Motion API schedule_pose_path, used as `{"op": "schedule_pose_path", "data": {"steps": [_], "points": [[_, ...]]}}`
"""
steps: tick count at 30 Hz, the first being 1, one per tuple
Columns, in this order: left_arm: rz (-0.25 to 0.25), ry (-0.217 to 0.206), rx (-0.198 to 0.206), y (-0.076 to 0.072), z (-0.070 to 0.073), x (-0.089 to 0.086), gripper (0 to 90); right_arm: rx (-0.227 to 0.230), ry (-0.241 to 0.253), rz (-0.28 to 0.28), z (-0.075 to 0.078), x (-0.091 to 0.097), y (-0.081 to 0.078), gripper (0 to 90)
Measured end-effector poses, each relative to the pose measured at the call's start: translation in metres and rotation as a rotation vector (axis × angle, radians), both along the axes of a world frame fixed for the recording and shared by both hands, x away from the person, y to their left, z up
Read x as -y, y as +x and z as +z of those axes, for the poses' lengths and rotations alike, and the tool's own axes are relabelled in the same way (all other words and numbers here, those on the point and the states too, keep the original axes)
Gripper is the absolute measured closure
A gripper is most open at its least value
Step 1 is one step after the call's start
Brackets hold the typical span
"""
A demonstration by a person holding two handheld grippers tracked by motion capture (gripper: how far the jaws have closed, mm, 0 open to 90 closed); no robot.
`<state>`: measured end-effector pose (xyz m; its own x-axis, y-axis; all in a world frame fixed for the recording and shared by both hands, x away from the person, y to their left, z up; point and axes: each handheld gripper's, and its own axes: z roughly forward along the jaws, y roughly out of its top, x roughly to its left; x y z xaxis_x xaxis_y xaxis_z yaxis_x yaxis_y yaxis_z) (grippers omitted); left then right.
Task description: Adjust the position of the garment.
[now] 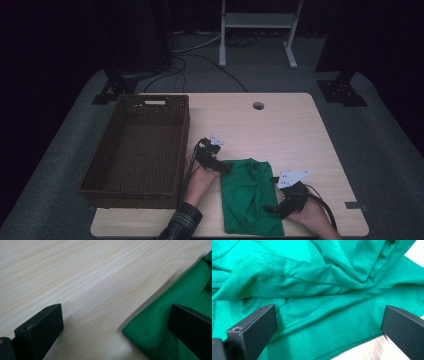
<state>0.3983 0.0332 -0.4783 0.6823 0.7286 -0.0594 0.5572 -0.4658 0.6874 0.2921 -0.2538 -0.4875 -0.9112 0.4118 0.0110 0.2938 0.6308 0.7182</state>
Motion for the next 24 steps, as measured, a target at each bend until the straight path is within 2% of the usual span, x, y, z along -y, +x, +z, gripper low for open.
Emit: {"op": "schedule_pose_path", "data": {"steps": [5, 8, 13, 21, 24], "points": [[-0.019, 0.009, 0.031, -0.001, -0.003, 0.0, 0.0, 0.001, 0.0, -0.002, 0.0, 0.0, 0.0, 0.0], [-0.028, -0.005, 0.059, -0.002, -0.005, -0.001, 0.0, -0.001, 0.001, -0.006, 0.0, 0.0, -0.001, 0.0], [-0.031, -0.005, 0.062, -0.002, -0.006, -0.001, 0.0, 0.001, 0.004, -0.019, 0.003, 0.001, -0.002, 0.0], [-0.032, -0.001, 0.064, -0.002, -0.006, -0.001, 0.0, 0.019, 0.088, -0.054, 0.023, -0.001, -0.008, 0.0], [-0.033, -0.001, 0.065, -0.002, -0.006, -0.001, 0.0, 0.031, 0.098, -0.072, 0.03, -0.003, -0.01, 0.0]]}}
